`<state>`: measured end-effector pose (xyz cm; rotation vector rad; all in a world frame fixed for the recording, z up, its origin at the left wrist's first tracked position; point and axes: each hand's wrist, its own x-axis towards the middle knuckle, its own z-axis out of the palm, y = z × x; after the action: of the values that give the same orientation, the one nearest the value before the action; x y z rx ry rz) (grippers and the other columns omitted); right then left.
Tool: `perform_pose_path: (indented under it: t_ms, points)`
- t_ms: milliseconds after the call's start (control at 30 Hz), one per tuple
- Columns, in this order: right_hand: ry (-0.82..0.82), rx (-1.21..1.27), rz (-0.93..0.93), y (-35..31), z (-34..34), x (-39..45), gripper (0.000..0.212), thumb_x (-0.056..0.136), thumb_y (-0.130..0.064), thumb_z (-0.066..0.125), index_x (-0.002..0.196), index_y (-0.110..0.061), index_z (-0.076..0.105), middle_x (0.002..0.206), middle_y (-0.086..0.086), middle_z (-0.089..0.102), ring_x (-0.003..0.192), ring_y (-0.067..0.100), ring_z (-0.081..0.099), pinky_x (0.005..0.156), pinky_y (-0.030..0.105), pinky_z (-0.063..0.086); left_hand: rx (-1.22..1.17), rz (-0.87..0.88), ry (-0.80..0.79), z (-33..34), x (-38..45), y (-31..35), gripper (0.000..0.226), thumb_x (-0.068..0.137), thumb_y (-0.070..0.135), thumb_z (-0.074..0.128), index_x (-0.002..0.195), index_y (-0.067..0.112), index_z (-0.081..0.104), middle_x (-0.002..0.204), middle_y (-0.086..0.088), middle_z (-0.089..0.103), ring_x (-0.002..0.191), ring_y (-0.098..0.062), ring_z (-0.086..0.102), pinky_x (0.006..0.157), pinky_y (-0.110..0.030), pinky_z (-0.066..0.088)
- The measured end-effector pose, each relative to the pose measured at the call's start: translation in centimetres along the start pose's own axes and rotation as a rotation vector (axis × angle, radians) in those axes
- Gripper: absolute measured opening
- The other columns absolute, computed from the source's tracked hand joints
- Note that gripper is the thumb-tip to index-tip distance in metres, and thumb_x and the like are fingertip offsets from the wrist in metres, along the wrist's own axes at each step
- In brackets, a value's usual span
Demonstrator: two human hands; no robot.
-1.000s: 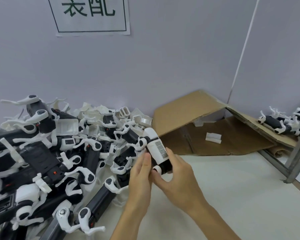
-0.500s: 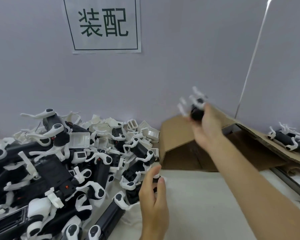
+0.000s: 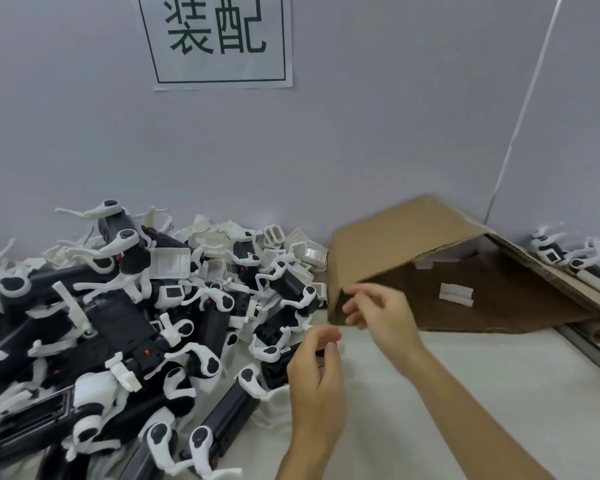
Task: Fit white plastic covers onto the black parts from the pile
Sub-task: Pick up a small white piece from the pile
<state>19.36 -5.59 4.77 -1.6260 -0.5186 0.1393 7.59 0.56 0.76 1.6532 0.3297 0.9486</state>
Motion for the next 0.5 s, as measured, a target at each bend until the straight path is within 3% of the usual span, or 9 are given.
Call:
perform_pose_path:
  t_ms: [67, 233, 367, 500]
  points:
    - [-0.025, -0.064, -0.028, 2.4, 0.9, -1.6, 0.026, 0.097, 0.001, 0.053, 0.098, -0.016, 0.074, 0.077, 0.003, 0.073, 0.065, 0.009, 0.066, 0.058, 0.018, 0.05, 0.02, 0.013, -0.004, -0.1, 0.2, -0.1, 0.035, 0.096, -0.004, 0.05, 0.088, 0.027, 0.066, 0.086, 0.01, 0.069, 0.076, -0.011, 0.062, 0.061, -0.014, 0.044]
    - [0.034, -0.1, -0.046, 5.3, 1.9, -2.7, 0.024, 0.094, -0.002, 0.059, 0.098, -0.021, 0.074, 0.09, -0.005, 0.074, 0.087, 0.014, 0.07, 0.078, 0.035, 0.06, 0.09, 0.054, -0.017, -0.2, 0.4, -0.1, 0.037, 0.094, -0.005, 0.053, 0.086, 0.029, 0.064, 0.088, 0.018, 0.068, 0.084, -0.005, 0.065, 0.066, -0.012, 0.047]
    - [-0.066, -0.147, -0.108, 5.7, 1.7, -2.5, 0.023, 0.095, -0.005, 0.059, 0.098, -0.021, 0.075, 0.089, -0.005, 0.075, 0.088, 0.013, 0.069, 0.079, 0.035, 0.058, 0.178, 0.078, -0.025, -0.2, 0.8, 0.4, 0.02, 0.091, 0.008, 0.051, 0.09, 0.025, 0.063, 0.084, 0.012, 0.065, 0.084, -0.009, 0.063, 0.069, -0.017, 0.049]
    - [-0.156, -0.166, -0.16, 5.9, 1.6, -2.1, 0.023, 0.096, -0.006, 0.058, 0.106, -0.02, 0.074, 0.097, -0.007, 0.074, 0.091, 0.011, 0.066, 0.077, 0.033, 0.054, 0.42, 0.099, -0.057, -0.7, 3.6, 1.2, 0.024, 0.089, -0.001, 0.05, 0.096, 0.021, 0.058, 0.099, 0.006, 0.059, 0.096, -0.011, 0.055, 0.081, -0.023, 0.046]
